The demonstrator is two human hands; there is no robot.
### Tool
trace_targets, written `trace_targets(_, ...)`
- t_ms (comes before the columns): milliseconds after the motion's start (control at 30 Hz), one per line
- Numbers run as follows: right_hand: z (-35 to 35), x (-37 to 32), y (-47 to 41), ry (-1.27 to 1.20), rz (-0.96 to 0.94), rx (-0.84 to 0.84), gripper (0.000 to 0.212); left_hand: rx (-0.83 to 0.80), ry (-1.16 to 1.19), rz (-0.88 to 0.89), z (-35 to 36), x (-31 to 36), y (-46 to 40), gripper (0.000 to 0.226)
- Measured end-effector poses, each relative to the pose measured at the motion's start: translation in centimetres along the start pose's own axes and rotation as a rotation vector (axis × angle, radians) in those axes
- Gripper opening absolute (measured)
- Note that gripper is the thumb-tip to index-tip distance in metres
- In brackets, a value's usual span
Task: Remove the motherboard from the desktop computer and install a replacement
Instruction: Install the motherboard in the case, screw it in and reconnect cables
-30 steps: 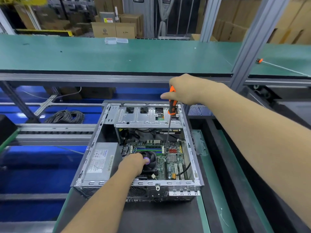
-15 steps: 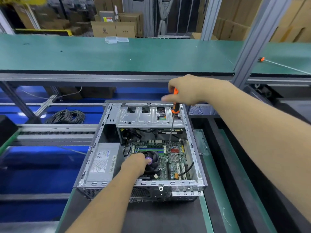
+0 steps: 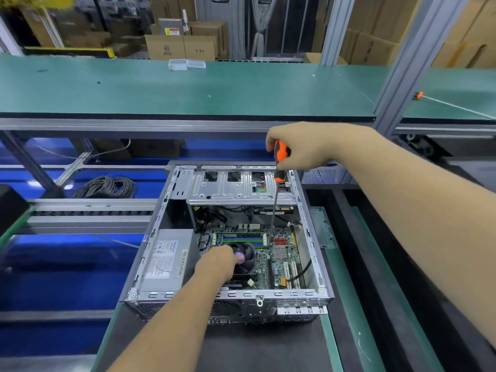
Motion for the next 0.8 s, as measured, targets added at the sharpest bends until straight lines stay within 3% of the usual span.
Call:
trace_targets(100, -0.7, 0.2, -0.3, 0.07, 0.038, 0.076, 0.03, -0.002, 0.001, -0.001, 0.0, 0.0, 0.0, 0.038)
trace_targets(167, -0.2, -0.5, -0.2, 0.032, -0.046, 0.029, 0.008, 0.0, -0.015, -0.007, 0.0, 0.0, 0.0, 0.032)
trace_targets(233, 0.3, -0.7, -0.1, -0.027, -0.061, -0.018, 0.023, 0.002, -0.017, -0.005, 0.0, 0.0, 0.1, 0.029)
trace_targets(333, -0.3, -0.2, -0.3, 0.079, 0.084, 0.054, 0.04, -0.002, -0.004, 0.0, -0.1, 0.1, 0.1, 0.035)
trace_targets(433, 0.2, -0.9, -0.5, 0.025, -0.013, -0.027, 0.009, 0.005, -0.004, -0.002, -0.1, 0.1, 0.3, 0.035)
trace_targets(567, 0.2, -0.4, -0.3, 0.0, 0.061, -0.036, 0.031, -0.006, 0.02, 0.008, -0.1, 0.1, 0.2, 0.041)
trace_targets(600, -0.1, -0.3, -0.3, 0.011, 0.067, 0.01, 0.031, -0.007, 0.026, 0.011, -0.1, 0.1, 0.2, 0.041)
trace_targets(667, 0.1, -0.8, -0.4, -0.042, -0.034, 0.022, 0.007, -0.006, 0.023, 0.01, 0.0, 0.1, 0.1, 0.037)
trace_targets(733, 0.6, -1.4, -0.1, -0.085, -0.088, -0.038, 0.021, 0.001, 0.008, 0.011, 0.0, 0.1, -0.1, 0.03)
trace_targets(800, 0.5, -0.8, -0.2, -0.08, -0.007, -0.019, 0.022, 0.001, 0.007, 0.008, -0.1, 0.1, 0.1, 0.025)
Point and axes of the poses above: each hand's wrist, its own y-axis away from the middle knuckle, its own z-axis out of the palm, x = y × z, the point moved 9 cm from there along -y, towards the middle knuckle, and after that the axes turned 11 degrees about -x, right-handed, at the moved point
